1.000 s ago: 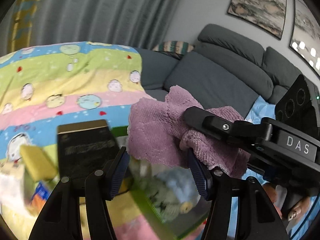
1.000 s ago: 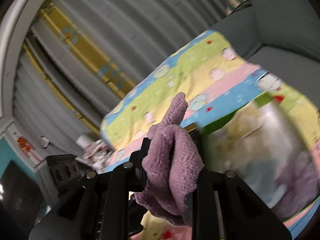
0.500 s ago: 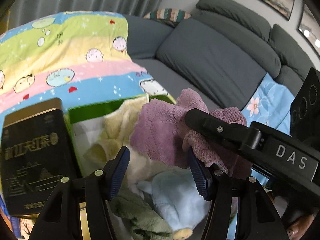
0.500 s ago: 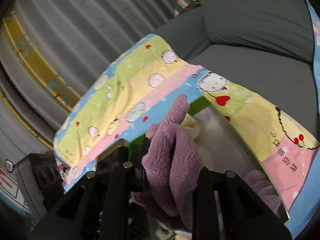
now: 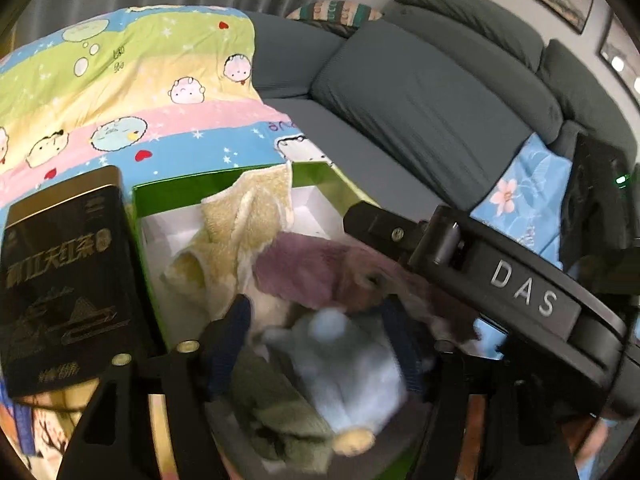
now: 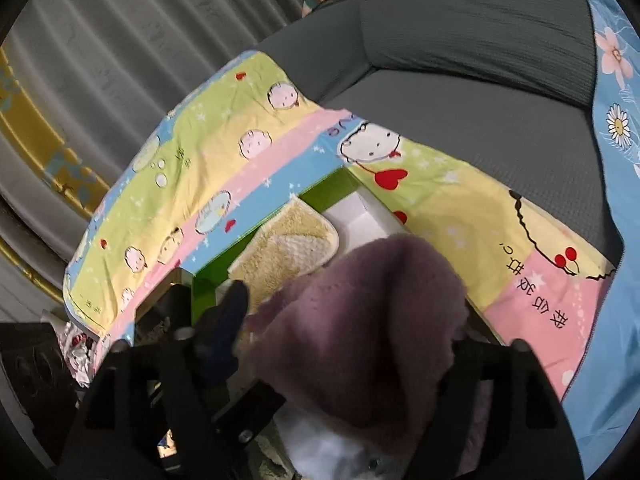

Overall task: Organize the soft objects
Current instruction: 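Open the right tool over the box and withdraw it toward the sheet, then grasp the red-white knitted scrunchie on the sheet with the right tool, then carry the scrunchie into the white box with the right tool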

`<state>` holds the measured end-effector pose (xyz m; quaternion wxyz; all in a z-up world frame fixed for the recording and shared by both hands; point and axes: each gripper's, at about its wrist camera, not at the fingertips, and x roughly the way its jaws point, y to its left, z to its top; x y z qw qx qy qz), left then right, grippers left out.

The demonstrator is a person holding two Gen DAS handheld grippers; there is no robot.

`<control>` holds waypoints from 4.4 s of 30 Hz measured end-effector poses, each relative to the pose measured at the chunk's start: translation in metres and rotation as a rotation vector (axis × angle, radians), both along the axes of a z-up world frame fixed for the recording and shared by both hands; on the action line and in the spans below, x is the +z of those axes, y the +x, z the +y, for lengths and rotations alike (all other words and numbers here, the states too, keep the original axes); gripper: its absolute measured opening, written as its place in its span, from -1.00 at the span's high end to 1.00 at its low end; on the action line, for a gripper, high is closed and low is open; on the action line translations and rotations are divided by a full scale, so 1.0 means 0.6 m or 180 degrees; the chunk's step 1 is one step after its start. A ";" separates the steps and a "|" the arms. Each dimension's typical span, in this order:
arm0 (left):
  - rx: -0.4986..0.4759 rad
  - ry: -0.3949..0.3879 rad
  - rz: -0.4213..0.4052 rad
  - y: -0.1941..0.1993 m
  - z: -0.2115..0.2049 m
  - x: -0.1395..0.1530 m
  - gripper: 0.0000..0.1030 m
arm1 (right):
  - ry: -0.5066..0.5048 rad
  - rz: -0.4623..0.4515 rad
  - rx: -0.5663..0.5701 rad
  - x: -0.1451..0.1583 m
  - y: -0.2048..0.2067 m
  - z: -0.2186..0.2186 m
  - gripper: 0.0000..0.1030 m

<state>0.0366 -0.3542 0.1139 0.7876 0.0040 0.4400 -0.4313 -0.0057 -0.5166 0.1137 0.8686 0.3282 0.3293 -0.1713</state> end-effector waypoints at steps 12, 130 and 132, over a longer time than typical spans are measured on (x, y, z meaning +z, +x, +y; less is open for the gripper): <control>0.0619 -0.0359 -0.0019 -0.065 0.263 0.054 -0.62 | -0.0447 -0.0403 0.0039 0.073 -0.088 0.080 -0.97; 0.0721 -0.0150 -0.0009 -0.110 0.373 -0.020 0.34 | 0.0378 0.0041 0.1601 -0.013 -0.023 0.371 0.40; 0.0481 -0.0203 -0.0057 -0.105 0.321 -0.008 0.34 | 0.0317 -0.0030 0.1388 0.001 -0.036 0.330 0.40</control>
